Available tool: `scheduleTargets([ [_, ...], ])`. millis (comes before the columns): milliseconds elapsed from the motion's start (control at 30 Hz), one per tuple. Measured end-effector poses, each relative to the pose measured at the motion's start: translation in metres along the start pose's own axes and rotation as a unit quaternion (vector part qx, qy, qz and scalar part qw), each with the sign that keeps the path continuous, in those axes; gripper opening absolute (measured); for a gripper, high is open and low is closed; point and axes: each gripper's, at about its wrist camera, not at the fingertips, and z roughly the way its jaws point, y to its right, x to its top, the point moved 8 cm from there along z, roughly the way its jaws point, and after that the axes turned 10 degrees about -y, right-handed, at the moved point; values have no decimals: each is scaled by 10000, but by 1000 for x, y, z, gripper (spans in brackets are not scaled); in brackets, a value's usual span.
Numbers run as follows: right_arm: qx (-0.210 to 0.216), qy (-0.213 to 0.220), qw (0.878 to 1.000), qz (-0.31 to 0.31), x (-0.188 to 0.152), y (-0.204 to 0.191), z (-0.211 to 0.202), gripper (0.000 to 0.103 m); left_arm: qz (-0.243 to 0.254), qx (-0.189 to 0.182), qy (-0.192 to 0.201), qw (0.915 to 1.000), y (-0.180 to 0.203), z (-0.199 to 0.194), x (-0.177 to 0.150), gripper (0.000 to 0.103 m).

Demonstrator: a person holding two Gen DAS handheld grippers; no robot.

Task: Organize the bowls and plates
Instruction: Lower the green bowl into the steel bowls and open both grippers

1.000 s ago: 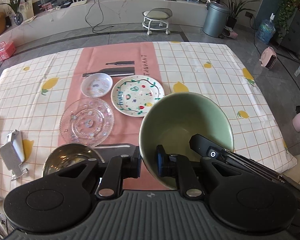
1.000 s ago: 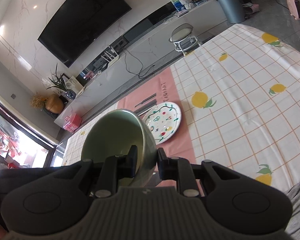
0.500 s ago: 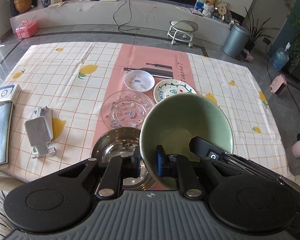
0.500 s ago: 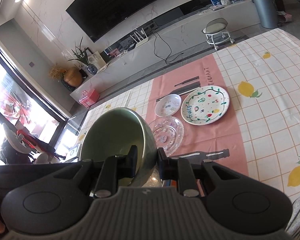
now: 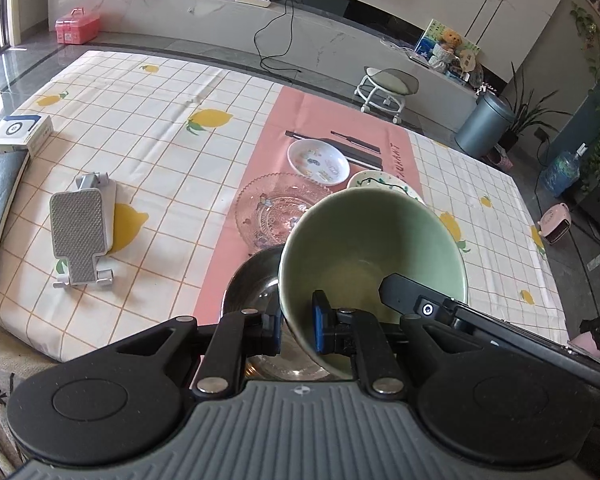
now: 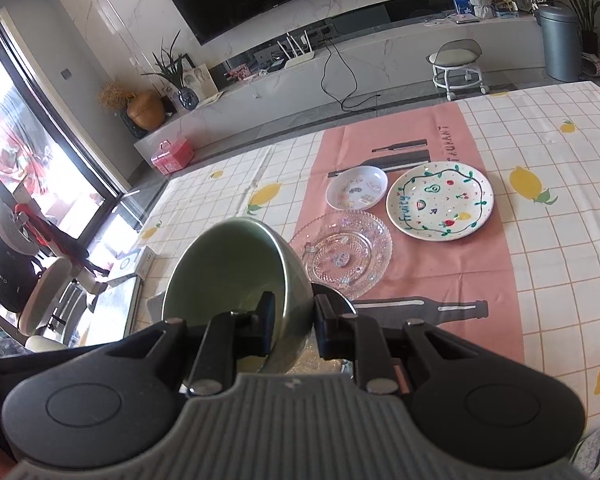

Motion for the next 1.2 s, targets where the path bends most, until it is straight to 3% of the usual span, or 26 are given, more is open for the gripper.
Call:
scheduleTargets([
  [467, -331, -564, 9972, -353, -27, 9, 52, 19, 25, -193, -493, 9986, -17, 30, -19, 19],
  [700, -495, -507, 9967, -393, -29, 14, 58, 16, 138, -87, -381, 9991, -16, 30, -21, 21],
  [900, -739, -373, 9952, -522, -27, 13, 59, 12, 395, 281, -197, 9986, -11, 30, -20, 24],
  [1033, -864, -312, 9942, -555, -26, 14, 60, 10, 520, 441, 52, 9977, -11, 23, -17, 30],
  [1133, -917, -268, 9940, -532, -25, 14, 61, 9, 591, 485, 367, 9964, -11, 14, -13, 43],
  [1200, -930, -264, 9936, -578, -25, 12, 62, 8, 648, 709, 545, 9939, -13, 7, -10, 54],
])
